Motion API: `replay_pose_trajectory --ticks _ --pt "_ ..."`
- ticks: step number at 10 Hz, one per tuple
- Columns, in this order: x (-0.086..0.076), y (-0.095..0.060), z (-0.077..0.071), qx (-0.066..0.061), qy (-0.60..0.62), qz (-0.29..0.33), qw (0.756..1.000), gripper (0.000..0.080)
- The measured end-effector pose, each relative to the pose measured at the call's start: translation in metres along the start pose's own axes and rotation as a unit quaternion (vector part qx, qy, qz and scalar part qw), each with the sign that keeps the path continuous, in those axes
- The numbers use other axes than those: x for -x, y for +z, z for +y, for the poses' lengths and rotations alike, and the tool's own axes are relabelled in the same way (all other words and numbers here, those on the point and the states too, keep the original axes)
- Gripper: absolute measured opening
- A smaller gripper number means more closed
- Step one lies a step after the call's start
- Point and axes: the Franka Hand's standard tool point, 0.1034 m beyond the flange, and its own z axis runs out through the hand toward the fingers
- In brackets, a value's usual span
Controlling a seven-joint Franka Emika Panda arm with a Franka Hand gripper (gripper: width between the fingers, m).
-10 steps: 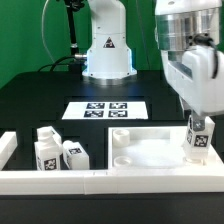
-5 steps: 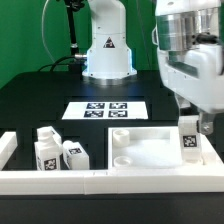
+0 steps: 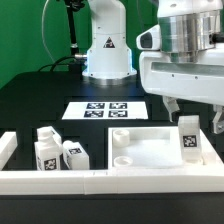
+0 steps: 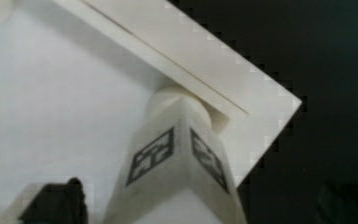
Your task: Assemble one leg
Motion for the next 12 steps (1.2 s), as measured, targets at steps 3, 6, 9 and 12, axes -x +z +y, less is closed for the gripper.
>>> replay_pose_trajectory --ticks 3,6,9,12 --pt "-0.0024 0.0054 0.0001 0.011 -0.084 0.012 0.996 0.0603" --pt "-0.0024 0.0058 0.0005 0.011 -0.051 0.012 0.999 0.0427" --pt "-0.0027 0.0061 0.0019 0.011 0.066 0.014 0.998 0.0285" --pt "0.0004 0.0075 0.0019 0.003 0.352 0.015 0.936 0.0285"
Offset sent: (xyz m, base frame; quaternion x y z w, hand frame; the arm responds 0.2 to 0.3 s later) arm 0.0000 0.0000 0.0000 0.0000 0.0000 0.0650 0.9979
